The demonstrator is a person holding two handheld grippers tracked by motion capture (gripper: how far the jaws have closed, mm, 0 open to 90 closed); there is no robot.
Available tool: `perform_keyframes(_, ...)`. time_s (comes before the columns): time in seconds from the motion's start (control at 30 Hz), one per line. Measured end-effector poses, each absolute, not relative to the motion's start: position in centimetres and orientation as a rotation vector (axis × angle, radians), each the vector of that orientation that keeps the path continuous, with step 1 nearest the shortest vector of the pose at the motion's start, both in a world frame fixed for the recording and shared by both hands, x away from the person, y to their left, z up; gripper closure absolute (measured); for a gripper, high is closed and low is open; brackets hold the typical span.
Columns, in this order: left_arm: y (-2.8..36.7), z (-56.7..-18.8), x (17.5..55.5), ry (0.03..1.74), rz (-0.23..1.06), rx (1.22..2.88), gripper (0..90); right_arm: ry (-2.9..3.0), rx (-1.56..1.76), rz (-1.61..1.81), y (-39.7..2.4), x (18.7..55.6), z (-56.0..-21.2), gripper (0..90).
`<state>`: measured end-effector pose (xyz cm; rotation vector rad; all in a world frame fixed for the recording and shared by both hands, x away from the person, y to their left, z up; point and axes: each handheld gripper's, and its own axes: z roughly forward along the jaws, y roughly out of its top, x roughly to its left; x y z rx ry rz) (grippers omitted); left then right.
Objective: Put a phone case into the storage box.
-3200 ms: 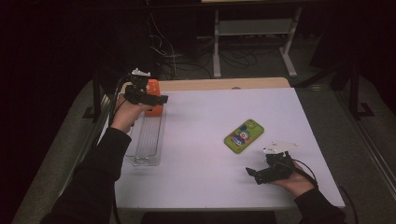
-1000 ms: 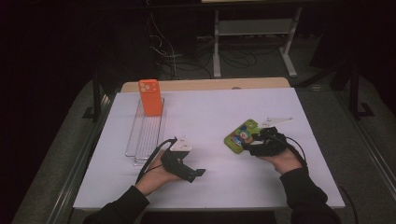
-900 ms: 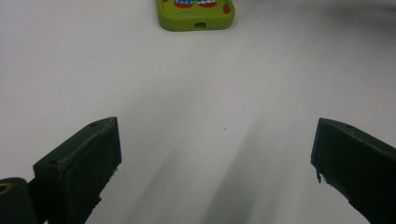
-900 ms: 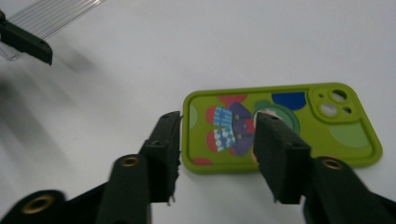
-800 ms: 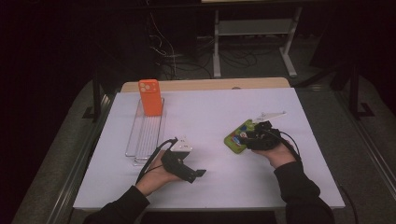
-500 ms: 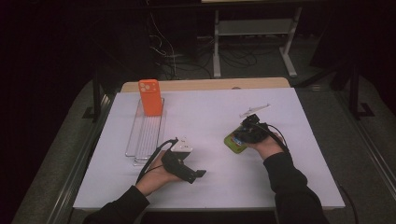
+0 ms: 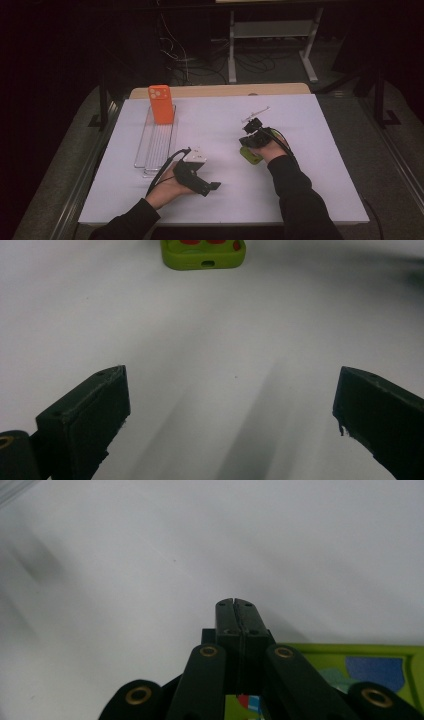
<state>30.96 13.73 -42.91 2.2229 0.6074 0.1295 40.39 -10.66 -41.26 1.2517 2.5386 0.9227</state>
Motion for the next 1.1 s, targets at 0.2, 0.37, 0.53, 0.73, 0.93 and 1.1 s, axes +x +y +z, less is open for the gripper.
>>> perform_keyframes(0.2, 13.7, -43.0, 31.0, 0.610, 0.129, 2.228, 1.2, 2.578, 1.255, 0.864, -9.5, 41.5, -42.2, 87.8)
perform_keyframes(0.37, 13.8, -43.0, 31.0, 0.606, 0.128, 2.231, 1.2, 2.597, 1.247, 0.811, -9.1, 41.8, -43.0, 87.9)
perform_keyframes(0.53, 13.7, -43.0, 31.0, 0.609, 0.127, 2.231, 1.2, 2.611, 1.234, 0.793, -9.2, 41.5, -43.1, 87.8)
perform_keyframes(0.73, 13.9, -43.0, 31.1, 0.593, 0.136, 2.255, 1.2, 2.627, 1.218, 0.794, -9.8, 40.8, -43.1, 87.8)
perform_keyframes(0.93, 13.6, -43.1, 30.9, 0.602, 0.131, 2.230, 1.2, 2.616, 1.236, 0.792, -11.4, 39.2, -43.1, 87.8)
perform_keyframes(1.1, 13.6, -43.1, 30.9, 0.605, 0.128, 2.233, 1.2, 2.598, 1.254, 0.788, -12.9, 38.2, -43.1, 87.9)
